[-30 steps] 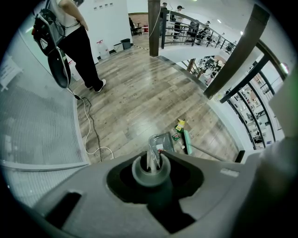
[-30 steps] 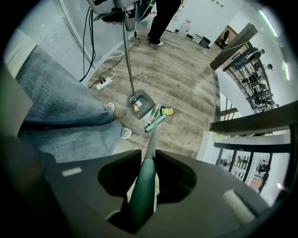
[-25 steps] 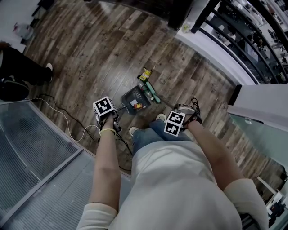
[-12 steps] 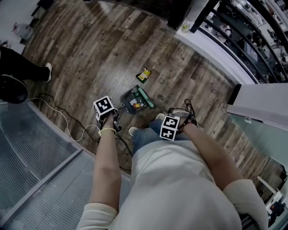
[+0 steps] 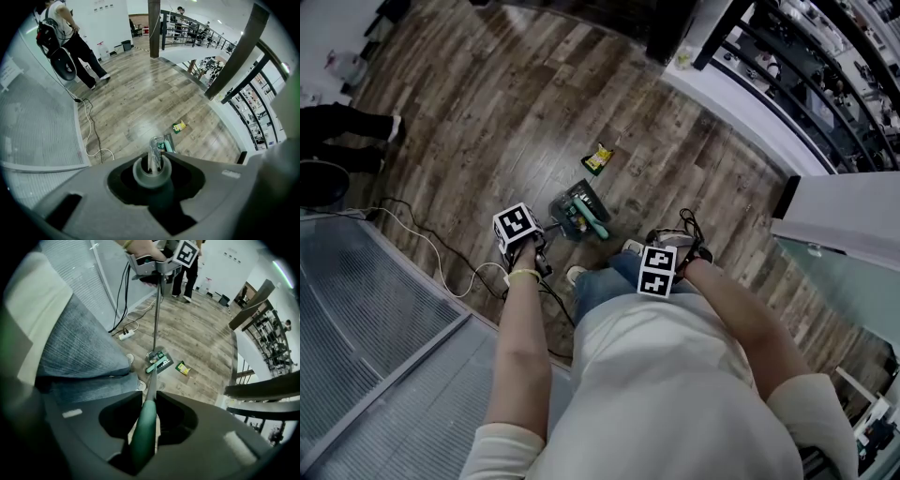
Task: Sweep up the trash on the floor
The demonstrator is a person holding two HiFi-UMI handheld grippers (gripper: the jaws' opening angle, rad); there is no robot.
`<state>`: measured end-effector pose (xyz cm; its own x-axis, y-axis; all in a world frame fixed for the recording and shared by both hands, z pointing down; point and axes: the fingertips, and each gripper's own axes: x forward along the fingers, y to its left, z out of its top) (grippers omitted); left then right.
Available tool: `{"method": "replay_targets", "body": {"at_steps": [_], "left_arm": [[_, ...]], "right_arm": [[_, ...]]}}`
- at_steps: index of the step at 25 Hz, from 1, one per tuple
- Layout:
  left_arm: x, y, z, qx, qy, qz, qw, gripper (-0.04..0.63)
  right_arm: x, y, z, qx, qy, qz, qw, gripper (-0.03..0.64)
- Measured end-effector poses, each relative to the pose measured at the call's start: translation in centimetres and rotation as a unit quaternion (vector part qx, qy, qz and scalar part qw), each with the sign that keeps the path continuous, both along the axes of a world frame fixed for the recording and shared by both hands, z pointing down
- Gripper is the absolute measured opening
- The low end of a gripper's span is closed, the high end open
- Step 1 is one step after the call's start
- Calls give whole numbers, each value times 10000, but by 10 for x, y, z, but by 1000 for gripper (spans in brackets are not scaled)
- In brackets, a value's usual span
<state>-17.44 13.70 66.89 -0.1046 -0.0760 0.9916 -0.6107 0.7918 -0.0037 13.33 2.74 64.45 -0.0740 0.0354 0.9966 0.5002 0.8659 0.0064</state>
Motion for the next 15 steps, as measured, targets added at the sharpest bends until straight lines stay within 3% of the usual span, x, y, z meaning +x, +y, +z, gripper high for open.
{"method": "replay_targets", "body": {"at_steps": [15], "left_arm": [[3,9,-3,51,12,5,10000,94]], "right_arm": [[16,-14,-9,-71,-16,908,9958,100]]}}
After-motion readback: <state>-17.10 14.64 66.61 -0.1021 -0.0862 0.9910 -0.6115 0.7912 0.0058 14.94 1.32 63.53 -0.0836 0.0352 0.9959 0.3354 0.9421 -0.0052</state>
